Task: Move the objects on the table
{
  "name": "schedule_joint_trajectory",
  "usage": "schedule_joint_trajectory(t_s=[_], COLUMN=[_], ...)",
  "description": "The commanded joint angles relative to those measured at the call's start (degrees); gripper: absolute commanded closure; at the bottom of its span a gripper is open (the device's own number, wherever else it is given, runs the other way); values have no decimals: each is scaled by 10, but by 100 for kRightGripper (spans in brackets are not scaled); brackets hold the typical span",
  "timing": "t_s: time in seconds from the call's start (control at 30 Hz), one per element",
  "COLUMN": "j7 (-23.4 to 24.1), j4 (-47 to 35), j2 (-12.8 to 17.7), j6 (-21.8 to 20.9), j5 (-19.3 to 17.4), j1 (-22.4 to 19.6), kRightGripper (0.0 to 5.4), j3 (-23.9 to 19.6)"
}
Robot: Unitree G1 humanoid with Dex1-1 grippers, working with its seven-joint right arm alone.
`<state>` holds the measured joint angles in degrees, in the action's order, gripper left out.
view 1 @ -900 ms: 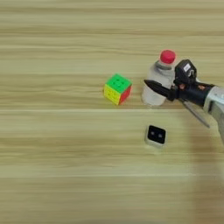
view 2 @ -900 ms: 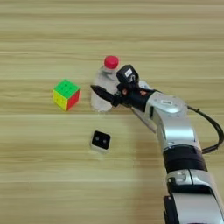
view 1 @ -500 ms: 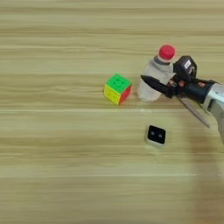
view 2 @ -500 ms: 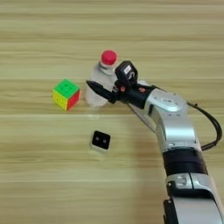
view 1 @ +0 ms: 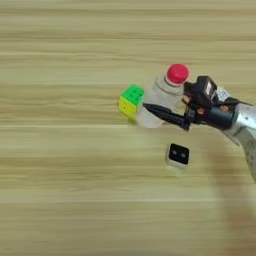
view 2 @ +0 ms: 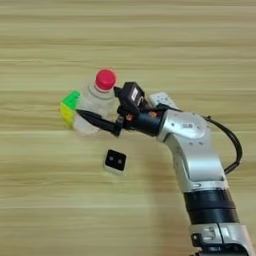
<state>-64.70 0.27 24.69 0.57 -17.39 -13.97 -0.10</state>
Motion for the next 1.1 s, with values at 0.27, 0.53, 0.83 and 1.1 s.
schedule_joint_trajectory(t_s=[0.27, 0.53, 0.83, 1.1], j7=[-41, -68, -82, -84], j4=[-34, -26, -4, 5], j2=[18, 27, 31, 33], j6=[-36, -44, -53, -64], j5=[-8, -8, -1, 10], j1=[-19, -8, -7, -6], kRightGripper=[213, 213, 215, 215], j3=[23, 32, 38, 46])
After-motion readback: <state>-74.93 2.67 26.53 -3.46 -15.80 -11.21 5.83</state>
